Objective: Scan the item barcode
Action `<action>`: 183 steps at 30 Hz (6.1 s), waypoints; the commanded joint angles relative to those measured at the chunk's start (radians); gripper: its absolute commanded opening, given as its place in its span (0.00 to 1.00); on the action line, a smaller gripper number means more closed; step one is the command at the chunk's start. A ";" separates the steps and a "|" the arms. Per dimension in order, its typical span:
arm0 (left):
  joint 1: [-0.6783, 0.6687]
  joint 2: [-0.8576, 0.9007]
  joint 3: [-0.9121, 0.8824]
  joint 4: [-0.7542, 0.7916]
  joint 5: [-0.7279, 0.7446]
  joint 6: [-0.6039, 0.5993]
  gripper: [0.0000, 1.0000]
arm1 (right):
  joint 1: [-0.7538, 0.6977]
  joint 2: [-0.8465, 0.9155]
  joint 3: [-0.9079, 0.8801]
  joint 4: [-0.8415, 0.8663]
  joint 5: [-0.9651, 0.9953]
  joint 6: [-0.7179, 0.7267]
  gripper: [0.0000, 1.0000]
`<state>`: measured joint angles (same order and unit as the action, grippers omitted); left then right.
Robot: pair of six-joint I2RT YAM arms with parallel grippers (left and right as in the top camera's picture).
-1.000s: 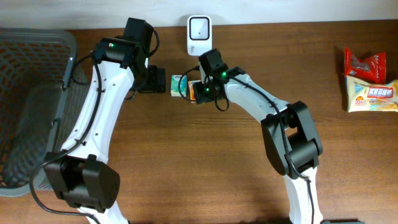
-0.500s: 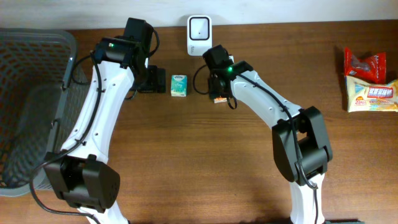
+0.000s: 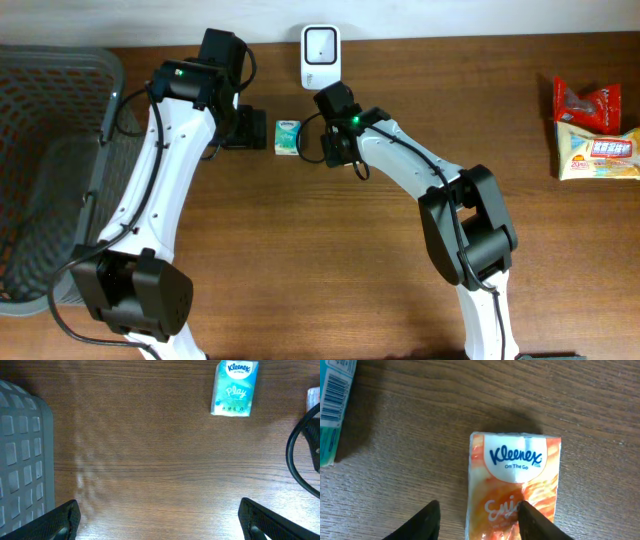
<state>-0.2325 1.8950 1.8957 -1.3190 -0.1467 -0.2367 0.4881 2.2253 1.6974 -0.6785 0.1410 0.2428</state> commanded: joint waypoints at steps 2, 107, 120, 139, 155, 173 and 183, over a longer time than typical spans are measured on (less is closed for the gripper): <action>0.006 0.001 0.000 0.002 0.000 -0.013 0.99 | 0.001 0.009 -0.024 0.006 0.056 -0.002 0.48; 0.006 0.001 0.000 0.002 0.000 -0.013 0.99 | -0.101 0.028 0.285 0.522 0.234 -0.724 0.04; 0.006 0.001 0.000 0.002 0.000 -0.013 0.99 | -0.077 0.172 0.285 0.636 0.023 -0.872 0.04; 0.006 0.001 0.000 0.002 0.000 -0.013 0.99 | -0.550 -0.103 0.285 0.183 0.315 0.043 0.04; 0.005 0.001 0.000 0.002 0.000 -0.013 0.99 | -1.031 -0.090 0.233 -0.170 0.049 0.189 0.88; 0.004 0.001 0.000 0.002 0.000 -0.013 0.99 | -0.466 -0.085 0.140 -0.075 -0.563 -0.158 0.86; 0.011 0.001 0.000 0.002 0.000 -0.013 0.99 | -0.131 0.112 0.140 0.153 -0.557 0.189 0.65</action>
<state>-0.2325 1.8950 1.8957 -1.3190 -0.1467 -0.2367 0.3264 2.2910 1.8450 -0.5571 -0.4095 0.3138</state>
